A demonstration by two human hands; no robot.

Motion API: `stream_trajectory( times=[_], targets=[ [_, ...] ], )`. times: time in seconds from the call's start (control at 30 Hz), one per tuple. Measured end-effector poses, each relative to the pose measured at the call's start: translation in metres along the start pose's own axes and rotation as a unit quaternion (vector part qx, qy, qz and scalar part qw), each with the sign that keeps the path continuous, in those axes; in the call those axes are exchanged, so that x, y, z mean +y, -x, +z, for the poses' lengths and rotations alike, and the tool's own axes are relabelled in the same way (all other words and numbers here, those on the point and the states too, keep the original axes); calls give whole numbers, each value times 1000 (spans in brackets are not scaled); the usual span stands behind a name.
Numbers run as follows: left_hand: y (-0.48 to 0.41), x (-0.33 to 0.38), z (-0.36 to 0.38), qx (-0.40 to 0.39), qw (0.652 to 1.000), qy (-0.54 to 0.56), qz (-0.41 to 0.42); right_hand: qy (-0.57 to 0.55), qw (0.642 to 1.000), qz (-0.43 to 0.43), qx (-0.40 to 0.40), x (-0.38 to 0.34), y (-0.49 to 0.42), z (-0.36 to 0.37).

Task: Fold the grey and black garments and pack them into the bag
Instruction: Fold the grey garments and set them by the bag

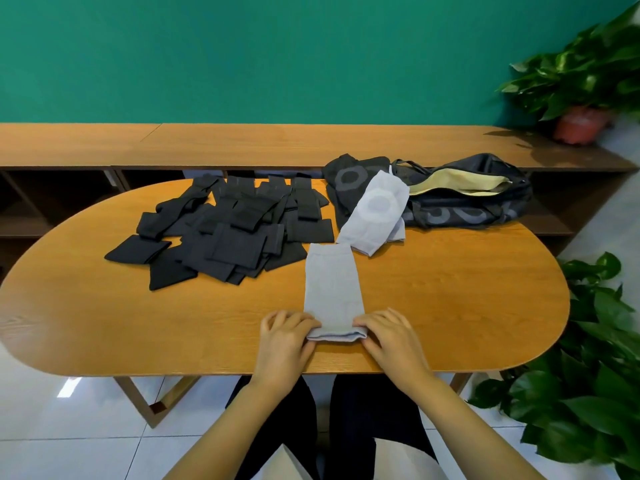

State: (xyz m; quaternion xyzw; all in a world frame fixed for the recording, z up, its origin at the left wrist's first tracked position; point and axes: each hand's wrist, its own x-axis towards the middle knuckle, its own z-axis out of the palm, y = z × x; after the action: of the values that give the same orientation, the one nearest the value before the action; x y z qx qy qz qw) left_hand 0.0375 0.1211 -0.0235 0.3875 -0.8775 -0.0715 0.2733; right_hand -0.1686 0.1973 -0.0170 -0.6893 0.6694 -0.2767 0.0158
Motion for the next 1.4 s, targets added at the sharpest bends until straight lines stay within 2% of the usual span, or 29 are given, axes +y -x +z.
stream_trajectory(
  times=[0.2,0.37,0.63,0.73,0.8,0.9,0.97,1.03,1.17,1.27,1.4],
  targets=[
    [-3,4,0,29,994,34,-97,-25,997,69,39,-3,-5,-1],
    [-12,7,0,46,980,43,-191,-65,986,152,25,1,-14,6],
    [-24,9,-1,29,971,28,-234,-65,981,183,23,-3,-26,9],
    [-27,9,-3,24,977,-10,-212,-29,983,182,26,-3,-27,9],
    [-27,6,0,34,988,-36,-147,1,988,152,36,-4,-28,8],
    [-27,-4,10,50,998,-47,1,78,996,0,34,-1,-30,11],
    [-25,-9,12,47,997,-36,43,104,990,-91,30,5,-30,15],
    [-22,-13,11,25,998,-34,44,107,988,-107,25,8,-28,14],
    [-17,-20,5,-34,998,-27,40,117,990,-81,-21,10,-24,12],
    [-16,-20,5,-34,999,4,10,119,990,-66,-48,11,-21,12],
    [-16,-17,9,-13,1000,18,-6,108,992,-54,-47,11,-21,12]
  ],
)
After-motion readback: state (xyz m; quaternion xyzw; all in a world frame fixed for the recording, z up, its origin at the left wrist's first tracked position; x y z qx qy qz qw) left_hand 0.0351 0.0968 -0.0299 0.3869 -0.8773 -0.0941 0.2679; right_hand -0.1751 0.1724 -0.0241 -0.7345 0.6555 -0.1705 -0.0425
